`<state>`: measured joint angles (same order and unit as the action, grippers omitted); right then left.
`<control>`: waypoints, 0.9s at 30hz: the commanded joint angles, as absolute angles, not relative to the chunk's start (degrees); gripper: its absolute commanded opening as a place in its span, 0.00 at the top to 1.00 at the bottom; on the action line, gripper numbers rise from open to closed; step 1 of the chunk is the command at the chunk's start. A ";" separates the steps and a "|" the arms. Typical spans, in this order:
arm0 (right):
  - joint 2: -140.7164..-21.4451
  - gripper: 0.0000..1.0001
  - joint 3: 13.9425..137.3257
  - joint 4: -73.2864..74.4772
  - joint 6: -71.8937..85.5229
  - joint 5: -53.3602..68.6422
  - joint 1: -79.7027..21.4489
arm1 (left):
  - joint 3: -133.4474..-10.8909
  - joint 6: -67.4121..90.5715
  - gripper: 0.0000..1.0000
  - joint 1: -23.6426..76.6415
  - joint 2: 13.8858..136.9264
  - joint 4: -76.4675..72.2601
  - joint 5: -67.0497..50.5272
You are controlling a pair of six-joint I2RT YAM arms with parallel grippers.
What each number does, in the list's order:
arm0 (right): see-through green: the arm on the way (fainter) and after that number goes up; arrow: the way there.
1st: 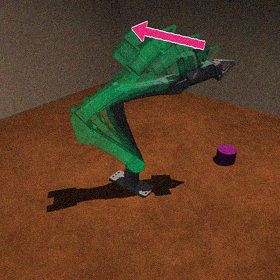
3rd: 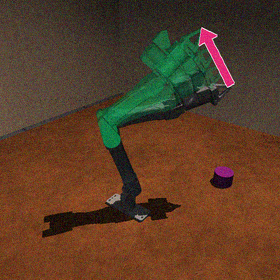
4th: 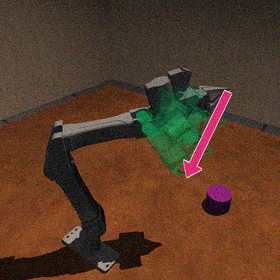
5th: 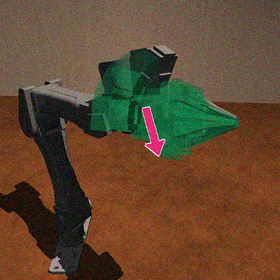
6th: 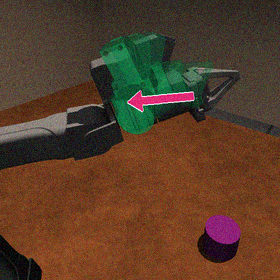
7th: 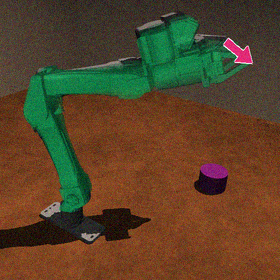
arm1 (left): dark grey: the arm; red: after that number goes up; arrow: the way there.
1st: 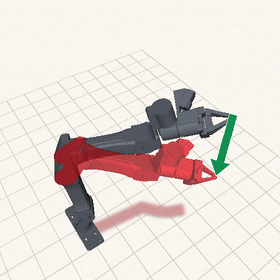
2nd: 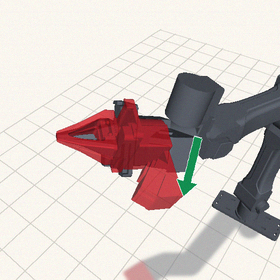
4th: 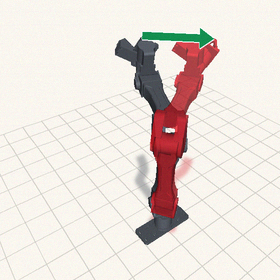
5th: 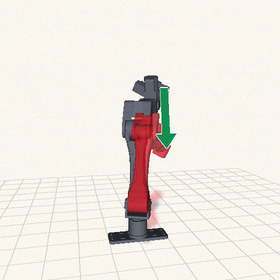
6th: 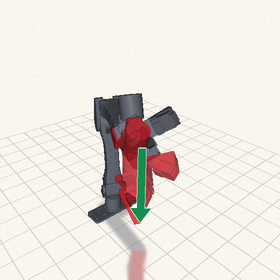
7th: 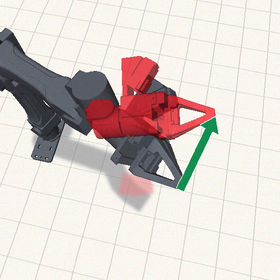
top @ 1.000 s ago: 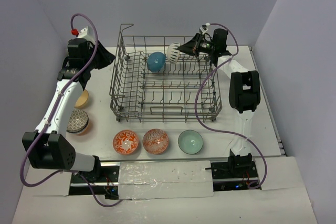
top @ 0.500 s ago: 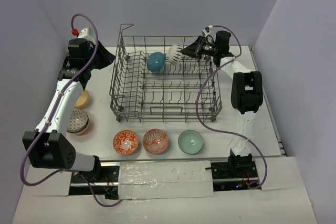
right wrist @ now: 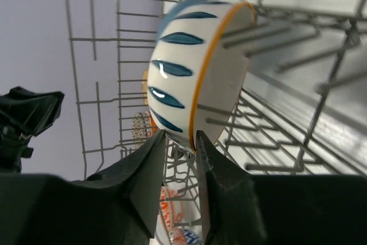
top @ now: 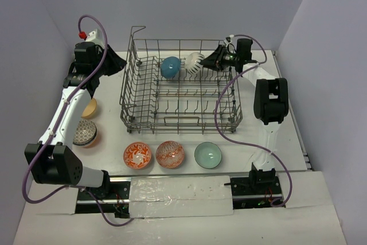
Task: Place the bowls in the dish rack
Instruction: Turn the bowl upside down over the dish rack.
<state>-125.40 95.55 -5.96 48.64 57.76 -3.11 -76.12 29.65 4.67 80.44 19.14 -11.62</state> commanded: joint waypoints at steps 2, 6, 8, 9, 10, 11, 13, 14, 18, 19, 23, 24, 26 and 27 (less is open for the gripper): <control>-124.80 0.63 94.57 -1.32 46.14 57.30 -4.66 | -75.85 30.06 0.70 4.31 79.72 17.05 -12.39; -125.16 0.61 94.75 -2.19 47.02 57.74 -4.75 | -75.94 29.97 0.70 4.31 79.63 17.23 -12.48; -125.33 0.61 95.10 -2.81 47.81 58.09 -4.66 | -76.03 29.88 0.70 4.31 79.63 17.31 -12.39; -125.42 0.60 95.27 -2.81 47.90 58.18 -4.75 | -76.03 29.88 0.70 4.31 79.63 17.31 -12.31; -125.42 0.59 95.36 -2.73 47.90 58.27 -4.66 | -76.03 29.88 0.70 4.31 79.63 17.31 -12.30; -125.42 0.59 95.62 -2.64 47.90 58.27 -4.66 | -76.03 29.88 0.70 4.31 79.54 17.31 -12.30; -125.24 0.55 95.54 -2.55 47.90 58.36 -4.75 | -76.03 29.88 0.70 4.31 79.63 17.31 -12.30; -125.33 0.54 95.54 -2.46 47.90 58.36 -4.66 | -76.03 29.88 0.70 4.31 79.63 17.31 -12.30; -125.16 0.45 93.96 -5.27 49.83 59.33 -4.75 | -76.11 29.88 0.70 4.31 79.54 17.40 -12.30; -125.24 0.44 93.96 -5.27 49.75 59.33 -4.66 | -76.03 29.97 0.70 4.31 79.54 17.40 -12.30; -125.25 0.36 94.48 -4.66 49.57 58.89 -4.75 | -76.11 29.97 0.70 4.31 79.37 17.49 -12.30; -125.16 0.35 94.74 -3.53 49.40 58.63 -4.75 | -76.11 29.88 0.70 4.31 79.37 17.49 -12.30; -124.81 0.34 95.62 -2.12 47.99 57.58 -4.75 | -76.11 29.80 0.70 4.31 79.28 17.49 -12.13; -124.72 0.34 95.97 -0.63 47.29 57.13 -4.83 | -76.20 29.79 0.70 4.31 79.19 17.49 -12.13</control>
